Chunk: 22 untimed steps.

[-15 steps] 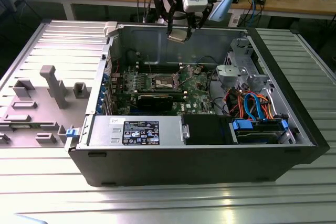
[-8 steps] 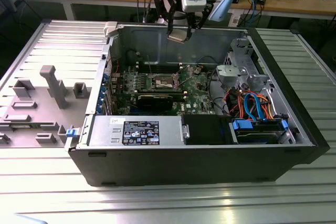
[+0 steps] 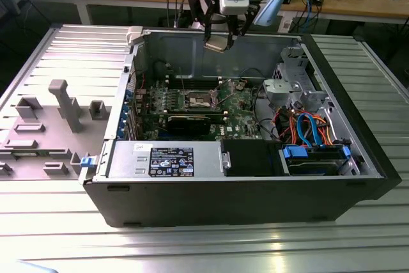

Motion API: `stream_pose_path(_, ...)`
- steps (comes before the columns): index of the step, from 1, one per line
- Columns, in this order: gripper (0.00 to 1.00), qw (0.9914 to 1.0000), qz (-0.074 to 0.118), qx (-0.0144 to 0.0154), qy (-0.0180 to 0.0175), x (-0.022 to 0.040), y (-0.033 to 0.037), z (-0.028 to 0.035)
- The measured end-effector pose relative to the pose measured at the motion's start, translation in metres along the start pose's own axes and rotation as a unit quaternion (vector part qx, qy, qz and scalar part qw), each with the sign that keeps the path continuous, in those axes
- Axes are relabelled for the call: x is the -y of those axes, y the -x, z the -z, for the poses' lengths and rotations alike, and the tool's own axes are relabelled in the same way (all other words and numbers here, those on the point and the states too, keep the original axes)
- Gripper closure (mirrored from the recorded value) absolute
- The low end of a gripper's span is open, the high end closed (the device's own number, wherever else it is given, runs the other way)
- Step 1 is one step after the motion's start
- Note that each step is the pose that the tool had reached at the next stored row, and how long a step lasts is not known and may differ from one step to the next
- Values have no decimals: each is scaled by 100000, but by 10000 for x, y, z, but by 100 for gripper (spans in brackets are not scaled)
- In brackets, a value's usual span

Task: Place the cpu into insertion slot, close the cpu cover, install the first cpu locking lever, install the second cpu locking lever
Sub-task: 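Place the cpu into insertion slot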

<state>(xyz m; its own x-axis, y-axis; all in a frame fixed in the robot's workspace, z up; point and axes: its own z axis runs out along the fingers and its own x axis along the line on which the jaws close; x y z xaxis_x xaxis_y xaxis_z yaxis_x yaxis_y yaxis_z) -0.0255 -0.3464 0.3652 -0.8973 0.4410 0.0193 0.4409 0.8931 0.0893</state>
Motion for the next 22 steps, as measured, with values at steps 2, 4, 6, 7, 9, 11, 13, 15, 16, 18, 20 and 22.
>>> stream_pose_path(2, 45, 99997, -754, 63, 15, 0, 0, 0)
stream_pose_path(4, 45, 99997, -785, 67, 19, 0, 0, 0)
stream_pose_path(6, 45, 99997, -787, 68, 16, 0, 0, 0)
stream_pose_path(7, 45, 99997, -787, 70, 15, 0, 0, 0)
stream_pose_path(9, 45, 99997, -789, 68, 16, 0, 0, 0)
stream_pose_path(11, 45, 99997, -787, 67, 19, 0, 0, 0)
stream_pose_path(13, 45, 99996, -923, 81, 18, 0, 0, 0)
stream_pose_path(15, 45, 99991, -1372, 118, 28, 0, 0, 0)
stream_pose_path(16, 45, 99984, -1777, 155, 36, 0, 0, 0)
stream_pose_path(18, 45, 99967, -2552, 225, 54, 0, 0, -1)
stream_pose_path(20, 45, 99958, -2882, 255, 57, 0, 0, 0)
stream_pose_path(22, 45, 99941, -3421, 303, 66, 0, 0, 0)
